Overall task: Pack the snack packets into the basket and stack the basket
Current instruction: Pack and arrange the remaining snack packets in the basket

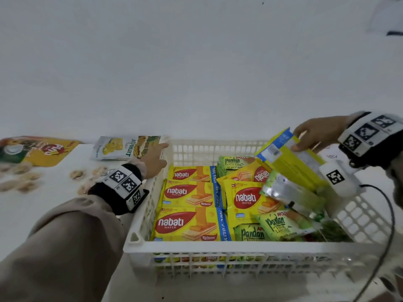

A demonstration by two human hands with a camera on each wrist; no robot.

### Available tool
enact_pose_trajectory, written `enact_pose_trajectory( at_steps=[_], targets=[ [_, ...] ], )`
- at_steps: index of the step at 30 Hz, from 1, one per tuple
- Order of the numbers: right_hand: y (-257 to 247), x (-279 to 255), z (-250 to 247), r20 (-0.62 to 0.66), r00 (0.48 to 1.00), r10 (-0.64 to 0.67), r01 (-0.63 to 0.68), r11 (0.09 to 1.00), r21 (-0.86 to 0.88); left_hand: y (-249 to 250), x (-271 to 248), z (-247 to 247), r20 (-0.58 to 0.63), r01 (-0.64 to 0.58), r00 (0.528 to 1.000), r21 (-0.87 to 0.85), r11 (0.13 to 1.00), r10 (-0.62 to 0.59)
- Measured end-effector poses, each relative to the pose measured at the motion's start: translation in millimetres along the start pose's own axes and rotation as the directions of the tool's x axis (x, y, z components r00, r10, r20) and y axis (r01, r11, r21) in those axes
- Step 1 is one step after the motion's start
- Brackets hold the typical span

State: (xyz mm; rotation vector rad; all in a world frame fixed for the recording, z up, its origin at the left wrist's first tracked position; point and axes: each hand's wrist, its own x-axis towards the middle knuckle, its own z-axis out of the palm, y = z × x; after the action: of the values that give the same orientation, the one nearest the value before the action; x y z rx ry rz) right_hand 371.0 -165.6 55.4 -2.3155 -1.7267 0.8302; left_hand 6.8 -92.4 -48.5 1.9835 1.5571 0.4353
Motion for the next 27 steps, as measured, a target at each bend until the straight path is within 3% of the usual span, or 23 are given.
enact_pose_trajectory(
  at_steps=[2, 4, 8, 10, 12, 14, 15, 18, 21, 24, 27],
  targets=[
    [-12, -11, -7, -0.116, 0.977, -0.179, 0.179, 0.984, -0.007, -1, 1, 0, 0.000, -0.002, 1.000, -0.005, 1.000, 0.002],
    [-28, -22, -7, -0.186, 0.913, -0.363, 0.357, 0.932, -0.065, -1, 0, -1, 0.014, -0.003, 1.000, -0.010, 1.000, 0.003],
    [-55, -36, 6, -0.276, 0.791, -0.546, 0.523, 0.838, -0.157, 0, -4, -2, 0.025, -0.003, 1.000, -0.031, 1.000, 0.004],
    [-69, -41, 16, -0.341, 0.705, -0.622, 0.612, 0.776, -0.150, 2, -6, -2, 0.016, -0.002, 1.000, -0.052, 0.999, 0.003],
    [-85, -47, 30, -0.408, 0.586, -0.700, 0.683, 0.698, -0.215, 3, -8, 0, -0.008, 0.000, 1.000, -0.081, 0.997, 0.000],
    [-102, -49, 46, -0.363, 0.506, -0.782, 0.696, 0.619, -0.365, 4, -10, 1, -0.041, 0.004, 0.999, -0.129, 0.992, -0.010],
    [-110, -47, 57, -0.279, 0.507, -0.816, 0.657, 0.575, -0.489, 5, -11, 1, -0.055, 0.009, 0.998, -0.158, 0.987, -0.017],
    [-133, -27, 94, 0.082, 0.613, -0.786, 0.497, 0.303, -0.813, 4, -13, 2, -0.071, 0.015, 0.997, -0.212, 0.977, -0.030],
    [-156, -3, 123, 0.279, 0.663, -0.695, 0.468, 0.093, -0.879, 4, -13, 3, -0.076, -0.002, 0.997, -0.238, 0.971, -0.017],
    [-175, 19, 148, 0.314, 0.678, -0.665, 0.481, 0.078, -0.873, 3, -13, 3, -0.085, -0.016, 0.996, -0.267, 0.963, -0.007],
    [-184, 33, 162, 0.336, 0.770, -0.542, 0.543, 0.281, -0.791, 1, -12, 3, -0.090, -0.018, 0.996, -0.282, 0.959, -0.008]
  ],
)
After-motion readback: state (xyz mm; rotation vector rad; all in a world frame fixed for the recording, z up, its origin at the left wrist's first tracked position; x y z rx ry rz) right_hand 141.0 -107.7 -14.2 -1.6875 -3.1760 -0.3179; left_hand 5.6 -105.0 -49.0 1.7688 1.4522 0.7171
